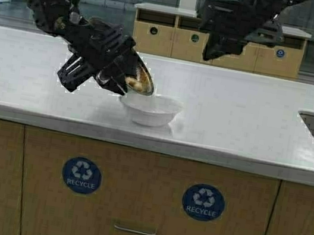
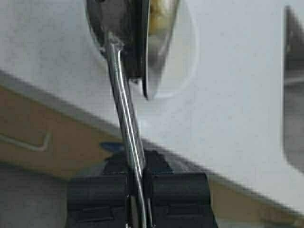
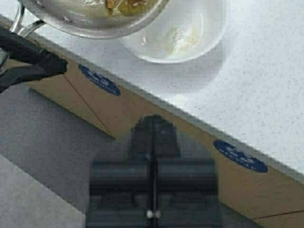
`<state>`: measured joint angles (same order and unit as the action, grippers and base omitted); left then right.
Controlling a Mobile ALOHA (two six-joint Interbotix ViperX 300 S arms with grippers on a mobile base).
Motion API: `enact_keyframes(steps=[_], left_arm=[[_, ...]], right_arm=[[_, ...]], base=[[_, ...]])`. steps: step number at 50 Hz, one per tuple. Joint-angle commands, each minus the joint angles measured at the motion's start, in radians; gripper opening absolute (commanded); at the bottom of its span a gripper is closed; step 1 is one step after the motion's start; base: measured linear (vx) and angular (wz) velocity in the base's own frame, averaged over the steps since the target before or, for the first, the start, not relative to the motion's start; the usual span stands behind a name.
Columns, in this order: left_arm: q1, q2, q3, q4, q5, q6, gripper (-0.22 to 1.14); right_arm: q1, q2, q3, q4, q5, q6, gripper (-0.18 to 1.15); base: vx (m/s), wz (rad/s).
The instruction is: Add oil to the pan and cook the shrimp and serve it
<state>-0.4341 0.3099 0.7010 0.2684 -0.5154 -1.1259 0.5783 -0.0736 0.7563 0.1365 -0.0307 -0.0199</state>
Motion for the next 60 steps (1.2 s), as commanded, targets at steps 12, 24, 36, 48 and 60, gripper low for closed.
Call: enact_keyframes(steps=[12, 24, 36, 48, 60], left_arm=[[-0.005, -0.029, -0.152, -0.011, 0.144, 0.258, 0.04], [-0.023, -0.012, -0.232, -0.012, 0.244, 0.374, 0.04], [-0.023, 0.005, -0.273, -0.014, 0.282, 0.413, 0.04], [-0.028, 0.002, -0.276, -0.015, 0.293, 0.451, 0.04], [-0.040, -0.008, -0.302, -0.020, 0.344, 0.574, 0.04]], right_arm=[[0.003, -0.014, -0.009, 0.000, -0.014, 0.000, 0.05], [0.002, -0.012, -0.009, 0.002, -0.017, -0.002, 0.05], [0.002, -0.012, -0.008, 0.000, -0.021, 0.000, 0.05], [0.003, -0.012, -0.008, 0.002, -0.020, 0.000, 0.05], [0.002, -0.012, -0.008, 0.002, -0.020, 0.000, 0.05]], base=[[0.00, 0.00], [0.00, 0.00], [0.00, 0.00], [0.00, 0.00], [0.00, 0.00]])
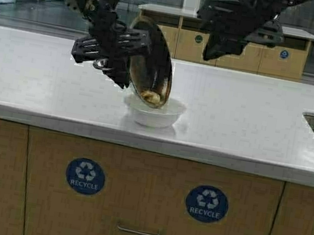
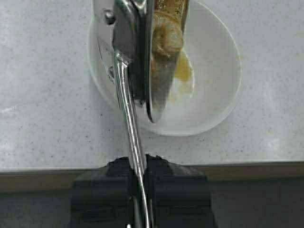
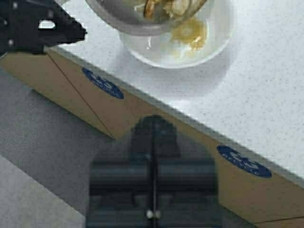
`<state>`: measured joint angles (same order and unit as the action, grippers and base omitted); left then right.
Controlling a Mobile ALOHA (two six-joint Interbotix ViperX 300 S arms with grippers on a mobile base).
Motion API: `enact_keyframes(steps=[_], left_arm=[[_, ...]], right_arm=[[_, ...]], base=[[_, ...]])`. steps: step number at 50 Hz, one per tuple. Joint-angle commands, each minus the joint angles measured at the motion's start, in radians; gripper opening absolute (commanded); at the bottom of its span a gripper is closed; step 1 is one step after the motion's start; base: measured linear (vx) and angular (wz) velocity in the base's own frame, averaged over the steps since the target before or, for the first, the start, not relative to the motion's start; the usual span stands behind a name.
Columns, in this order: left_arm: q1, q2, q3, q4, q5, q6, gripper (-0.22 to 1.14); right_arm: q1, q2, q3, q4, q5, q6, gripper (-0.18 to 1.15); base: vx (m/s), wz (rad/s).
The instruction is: Add oil to the pan and cook the shrimp and serve it
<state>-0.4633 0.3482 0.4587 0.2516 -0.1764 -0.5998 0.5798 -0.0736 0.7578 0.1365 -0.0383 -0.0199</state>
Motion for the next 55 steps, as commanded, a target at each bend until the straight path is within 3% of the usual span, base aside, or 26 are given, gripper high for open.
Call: enact_keyframes(steps=[1, 36, 55], left_arm=[[-0.011, -0.046, -0.063, -0.003, 0.009, 0.051, 0.04], [-0.014, -0.044, -0.137, 0.006, 0.109, 0.259, 0.06], [-0.014, -0.044, -0.164, 0.041, 0.143, 0.281, 0.06]], right_arm=[[0.000, -0.014, -0.009, 0.002, -0.012, 0.000, 0.05], [0.000, -0.012, -0.009, 0.002, -0.020, 0.000, 0.05], [0.000, -0.012, -0.009, 0.002, -0.023, 0.000, 0.05]], base=[[0.00, 0.00], [0.00, 0.00], [0.00, 0.00]])
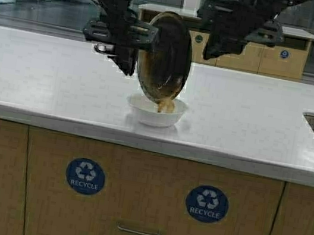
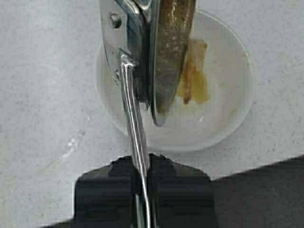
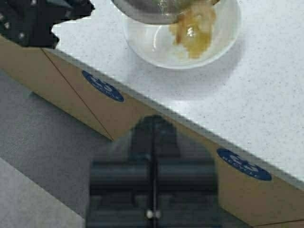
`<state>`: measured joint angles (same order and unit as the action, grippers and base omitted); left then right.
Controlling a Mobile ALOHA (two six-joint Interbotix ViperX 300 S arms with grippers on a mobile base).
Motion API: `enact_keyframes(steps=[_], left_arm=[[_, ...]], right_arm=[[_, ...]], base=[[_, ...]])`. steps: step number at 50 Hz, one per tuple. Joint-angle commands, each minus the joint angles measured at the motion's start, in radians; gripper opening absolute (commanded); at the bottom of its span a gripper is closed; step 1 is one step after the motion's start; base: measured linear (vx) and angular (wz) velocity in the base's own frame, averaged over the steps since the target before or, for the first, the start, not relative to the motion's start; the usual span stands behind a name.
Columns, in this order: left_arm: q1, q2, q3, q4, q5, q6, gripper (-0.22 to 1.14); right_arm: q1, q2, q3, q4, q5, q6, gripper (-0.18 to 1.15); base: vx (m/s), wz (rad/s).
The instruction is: Add oil to the pan and cook the shrimp and serve it
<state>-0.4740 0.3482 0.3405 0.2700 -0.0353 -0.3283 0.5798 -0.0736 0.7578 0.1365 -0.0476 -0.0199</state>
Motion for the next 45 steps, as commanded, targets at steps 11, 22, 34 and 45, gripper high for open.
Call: enact_keyframes(steps=[11, 22, 34, 45], left_arm=[[0.054, -0.069, -0.009, -0.080, -0.044, -0.005, 0.06], [0.146, -0.150, 0.118, -0.261, -0.202, -0.017, 0.06], [0.178, -0.173, 0.189, -0.278, -0.281, -0.095, 0.06], [0.227, -0.164, 0.298, -0.262, -0.526, -0.407, 0.06]], right_arm=[[0.000, -0.012, -0.009, 0.002, -0.012, 0.000, 0.05], [0.000, -0.012, -0.012, 0.002, -0.012, 0.000, 0.05], [0.000, -0.003, -0.009, 0.002, -0.014, 0.000, 0.05], [0.000, 0.000, -0.012, 0.002, -0.012, 0.002, 0.05]], base=[[0.00, 0.00], [0.00, 0.00], [0.00, 0.00], [0.00, 0.00]])
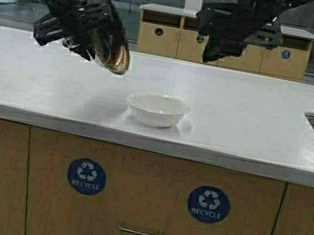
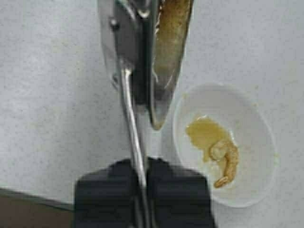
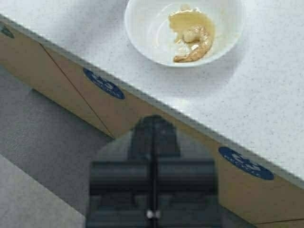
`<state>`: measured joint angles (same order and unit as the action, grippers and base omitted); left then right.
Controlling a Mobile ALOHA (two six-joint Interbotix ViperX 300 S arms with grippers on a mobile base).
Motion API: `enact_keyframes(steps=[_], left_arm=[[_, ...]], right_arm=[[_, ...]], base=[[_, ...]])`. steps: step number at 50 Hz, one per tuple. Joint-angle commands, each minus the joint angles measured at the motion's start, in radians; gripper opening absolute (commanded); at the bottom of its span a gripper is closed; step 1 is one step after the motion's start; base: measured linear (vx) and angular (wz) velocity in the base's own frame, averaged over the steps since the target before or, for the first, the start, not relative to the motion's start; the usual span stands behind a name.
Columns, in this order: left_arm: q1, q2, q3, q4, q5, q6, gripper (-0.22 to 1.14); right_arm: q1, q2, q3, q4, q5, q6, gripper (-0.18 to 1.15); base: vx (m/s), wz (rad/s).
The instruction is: Add oil to the pan and cook the shrimp and serve it
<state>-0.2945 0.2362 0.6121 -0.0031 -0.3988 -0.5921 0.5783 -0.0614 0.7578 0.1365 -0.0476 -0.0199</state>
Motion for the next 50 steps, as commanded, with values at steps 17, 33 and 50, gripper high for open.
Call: enact_keyframes(steps=[17, 33, 50], left_arm=[[0.187, 0.186, 0.054, 0.351, -0.746, -0.848, 0.06], [0.206, 0.466, 0.003, 0.359, -1.043, -1.019, 0.06], [0.207, 0.560, -0.051, 0.425, -1.052, -1.054, 0.06]], right_arm=[[0.002, -0.012, -0.009, 0.002, -0.012, 0.002, 0.05], [0.002, -0.008, -0.009, 0.002, -0.012, 0.000, 0.05], [0.002, 0.011, -0.014, 0.002, -0.012, 0.000, 0.05]], base=[[0.00, 0.00], [0.00, 0.00], [0.00, 0.00]])
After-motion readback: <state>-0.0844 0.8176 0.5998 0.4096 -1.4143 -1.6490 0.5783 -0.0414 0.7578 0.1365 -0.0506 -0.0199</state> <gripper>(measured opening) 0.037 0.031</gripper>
